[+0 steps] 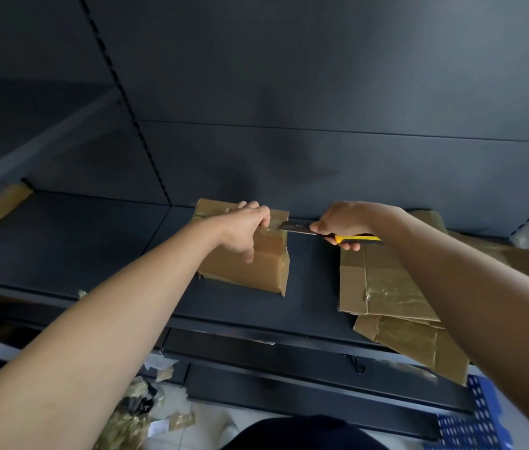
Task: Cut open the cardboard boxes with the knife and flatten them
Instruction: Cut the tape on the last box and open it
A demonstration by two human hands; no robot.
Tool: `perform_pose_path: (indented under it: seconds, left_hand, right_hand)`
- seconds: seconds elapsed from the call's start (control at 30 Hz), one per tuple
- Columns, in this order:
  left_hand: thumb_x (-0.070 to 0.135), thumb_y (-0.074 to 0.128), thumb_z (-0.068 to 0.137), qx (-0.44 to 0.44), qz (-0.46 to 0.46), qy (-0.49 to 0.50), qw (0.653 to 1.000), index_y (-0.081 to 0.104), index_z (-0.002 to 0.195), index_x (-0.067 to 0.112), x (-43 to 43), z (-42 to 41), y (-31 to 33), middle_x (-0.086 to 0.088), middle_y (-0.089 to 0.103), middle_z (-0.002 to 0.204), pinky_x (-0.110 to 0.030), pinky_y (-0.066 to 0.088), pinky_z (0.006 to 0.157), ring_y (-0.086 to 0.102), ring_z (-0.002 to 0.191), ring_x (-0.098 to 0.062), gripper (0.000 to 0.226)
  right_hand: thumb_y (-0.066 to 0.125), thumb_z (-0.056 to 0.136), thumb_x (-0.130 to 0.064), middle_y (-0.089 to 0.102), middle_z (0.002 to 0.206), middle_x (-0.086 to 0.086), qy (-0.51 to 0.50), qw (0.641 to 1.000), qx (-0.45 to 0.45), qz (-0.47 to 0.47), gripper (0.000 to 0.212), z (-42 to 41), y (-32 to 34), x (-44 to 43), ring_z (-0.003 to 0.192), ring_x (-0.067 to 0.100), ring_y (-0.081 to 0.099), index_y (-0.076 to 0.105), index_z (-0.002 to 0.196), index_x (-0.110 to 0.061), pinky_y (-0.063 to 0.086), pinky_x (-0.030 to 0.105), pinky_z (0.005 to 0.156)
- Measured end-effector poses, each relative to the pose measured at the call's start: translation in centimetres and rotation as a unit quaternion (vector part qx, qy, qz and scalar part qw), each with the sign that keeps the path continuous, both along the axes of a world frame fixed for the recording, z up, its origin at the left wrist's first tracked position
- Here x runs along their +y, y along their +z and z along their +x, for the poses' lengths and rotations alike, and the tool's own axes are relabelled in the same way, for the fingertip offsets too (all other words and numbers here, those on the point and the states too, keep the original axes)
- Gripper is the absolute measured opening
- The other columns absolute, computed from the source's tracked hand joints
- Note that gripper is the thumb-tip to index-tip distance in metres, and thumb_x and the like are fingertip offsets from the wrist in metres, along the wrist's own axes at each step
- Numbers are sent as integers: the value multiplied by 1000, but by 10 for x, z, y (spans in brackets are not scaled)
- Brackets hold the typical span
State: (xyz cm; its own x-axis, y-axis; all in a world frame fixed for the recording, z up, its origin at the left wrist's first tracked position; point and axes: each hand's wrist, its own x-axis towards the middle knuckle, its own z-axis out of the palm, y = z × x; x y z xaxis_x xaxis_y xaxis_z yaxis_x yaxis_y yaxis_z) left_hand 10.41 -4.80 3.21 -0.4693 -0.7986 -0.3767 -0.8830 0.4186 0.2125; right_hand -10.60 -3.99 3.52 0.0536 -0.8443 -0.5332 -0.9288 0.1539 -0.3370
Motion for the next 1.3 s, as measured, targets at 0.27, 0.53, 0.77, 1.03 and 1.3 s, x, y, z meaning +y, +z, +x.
perform_pose_path:
  seconds: [0.27,0.53,0.77,1.03,1.3]
  left_hand:
    - [8,78,68,8,35,3,999,37,104,27,-5,5,3,6,36,110,-34,41,79,37,107,-19,58]
    - [5,78,67,-15,35,-11,999,36,102,27,-6,7,4,5,35,111,-33,39,79,37,104,-18,59]
    - [0,74,71,-22,23,-14,999,36,103,23,-2,2,9,5,34,109,-29,28,76,31,95,-14,54]
    - [0,75,70,-26,23,-15,999,38,104,21,0,0,12,5,35,108,-29,27,77,32,96,-14,55]
    - [6,78,71,13,28,24,999,35,102,24,-17,13,8,4,37,106,-32,35,73,38,96,-16,56]
  right_hand:
    - [43,94,-40,52,49,6,27,999,27,5,44,3,-5,-7,43,22,46,51,63,-10,41,28,57]
    - [44,93,-41,53,49,5,66,998,22,7,43,19,-7,-8,41,20,46,52,63,-10,43,30,62]
    - [43,95,-40,51,47,4,70,997,17,21,44,21,-5,-3,40,19,43,50,63,-10,41,30,62]
    - [37,101,-38,51,46,4,74,992,-9,100,47,22,-3,1,40,20,44,50,67,-8,38,33,63]
    - [37,102,-39,54,52,6,57,992,-8,115,48,0,3,8,43,21,48,52,68,-7,42,33,66]
